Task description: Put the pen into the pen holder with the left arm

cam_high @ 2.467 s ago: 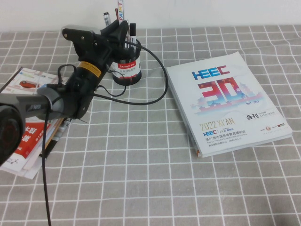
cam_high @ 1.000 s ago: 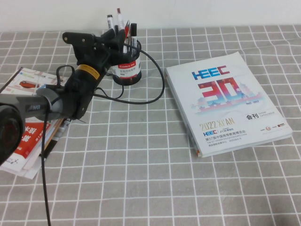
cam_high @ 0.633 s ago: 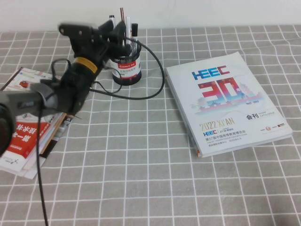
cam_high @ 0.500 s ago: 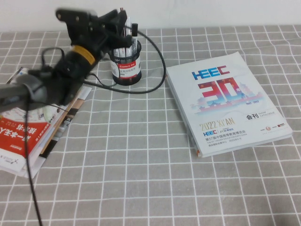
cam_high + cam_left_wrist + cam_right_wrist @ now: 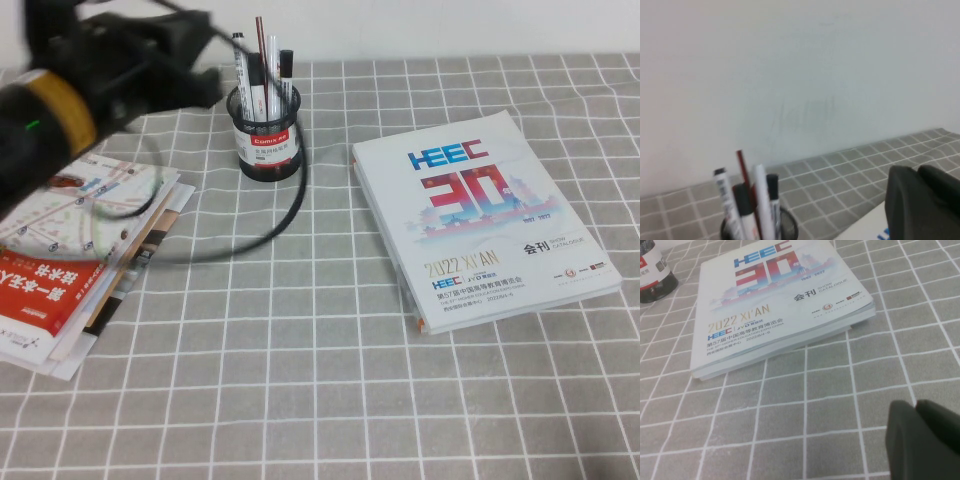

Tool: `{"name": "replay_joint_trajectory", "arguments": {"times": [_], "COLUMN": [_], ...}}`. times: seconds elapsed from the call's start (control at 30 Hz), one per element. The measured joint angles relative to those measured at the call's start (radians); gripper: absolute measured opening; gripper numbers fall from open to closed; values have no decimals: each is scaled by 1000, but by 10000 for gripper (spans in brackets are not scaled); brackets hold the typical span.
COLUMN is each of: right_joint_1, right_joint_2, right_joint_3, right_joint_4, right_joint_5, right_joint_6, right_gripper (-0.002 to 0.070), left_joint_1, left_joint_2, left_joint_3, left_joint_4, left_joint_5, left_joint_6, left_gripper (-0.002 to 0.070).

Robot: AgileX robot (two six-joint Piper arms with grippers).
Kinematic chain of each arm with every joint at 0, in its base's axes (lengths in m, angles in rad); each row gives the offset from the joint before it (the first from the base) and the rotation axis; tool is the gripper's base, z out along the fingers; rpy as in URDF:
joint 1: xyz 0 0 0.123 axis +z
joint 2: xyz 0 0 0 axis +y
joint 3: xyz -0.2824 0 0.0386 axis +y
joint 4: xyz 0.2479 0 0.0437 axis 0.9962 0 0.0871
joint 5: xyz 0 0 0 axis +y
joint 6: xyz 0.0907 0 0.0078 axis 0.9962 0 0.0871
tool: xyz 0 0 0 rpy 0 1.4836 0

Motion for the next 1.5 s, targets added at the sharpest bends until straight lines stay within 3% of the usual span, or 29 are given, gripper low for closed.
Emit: {"name": "replay_joint_trajectory", "arguments": {"times": [0.4,0.63,1.17,1.27,1.4,1.5], "right_joint_1": [0,0,0,0,0,0], "right_joint_2": [0,0,0,0,0,0], "right_joint_3": [0,0,0,0,0,0], "right_joint_4": [0,0,0,0,0,0], "right_joint_5": [0,0,0,0,0,0], "right_joint_6": [0,0,0,0,0,0], "right_gripper": [-15,-15,-15,-15,-15,-15], "left_joint_1": [0,0,0,0,10,41], "left_joint_2": [-590,-859,-964,-1001,-1113,-1213], "left_joint_3": [454,652,729,751,812,877], "left_joint_4": [-8,-4,42,-74,-446,-632], "left_joint_5": [185,134,254,313,377,377], "left_joint_6": [-63,-72,-157,-62,301,520], "left_gripper": [0,0,0,0,0,0]}}
